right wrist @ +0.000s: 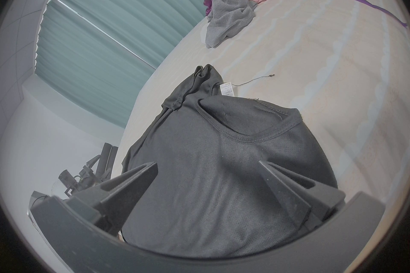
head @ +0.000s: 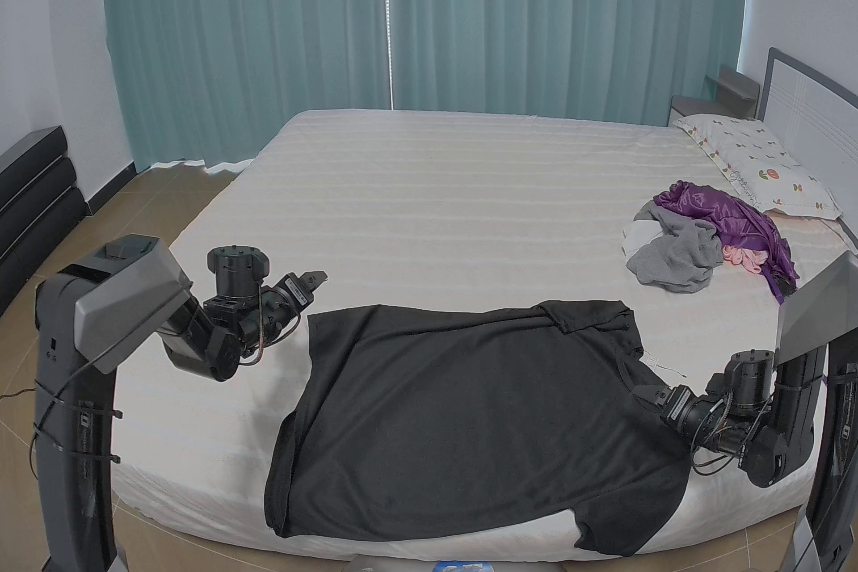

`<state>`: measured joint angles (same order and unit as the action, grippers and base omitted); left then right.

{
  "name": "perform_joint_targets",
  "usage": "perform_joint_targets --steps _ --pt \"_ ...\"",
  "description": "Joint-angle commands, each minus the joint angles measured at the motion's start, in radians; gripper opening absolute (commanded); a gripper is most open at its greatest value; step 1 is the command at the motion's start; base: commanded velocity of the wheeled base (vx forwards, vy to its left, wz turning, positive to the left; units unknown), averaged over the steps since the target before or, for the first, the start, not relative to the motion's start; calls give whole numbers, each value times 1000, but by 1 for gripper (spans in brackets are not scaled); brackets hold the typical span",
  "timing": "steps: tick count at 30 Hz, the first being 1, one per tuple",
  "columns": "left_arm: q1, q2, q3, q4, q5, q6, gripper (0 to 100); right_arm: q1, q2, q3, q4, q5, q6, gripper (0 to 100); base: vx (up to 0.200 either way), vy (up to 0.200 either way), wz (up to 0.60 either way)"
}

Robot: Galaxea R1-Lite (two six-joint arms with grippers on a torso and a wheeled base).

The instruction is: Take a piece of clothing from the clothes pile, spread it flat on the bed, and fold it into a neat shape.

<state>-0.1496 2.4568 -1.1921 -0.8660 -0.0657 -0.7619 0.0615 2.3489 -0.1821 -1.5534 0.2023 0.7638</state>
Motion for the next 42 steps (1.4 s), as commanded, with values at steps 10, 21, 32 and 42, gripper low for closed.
perform_joint_targets --steps 10,21,32,42 --pt "-2 203 -230 137 -9 30 100 4 12 3 -13 0 28 100 0 0 0" --pt "-21 237 -282 139 -12 32 100 9 18 -5 -13 0 54 100 0 0 0" --pt "-7 248 -348 122 63 27 0 11 12 -13 -13 -8 55 100 0 0 0" --pt "4 263 -440 91 142 30 0 24 6 -125 -5 -47 51 100 0 0 0"
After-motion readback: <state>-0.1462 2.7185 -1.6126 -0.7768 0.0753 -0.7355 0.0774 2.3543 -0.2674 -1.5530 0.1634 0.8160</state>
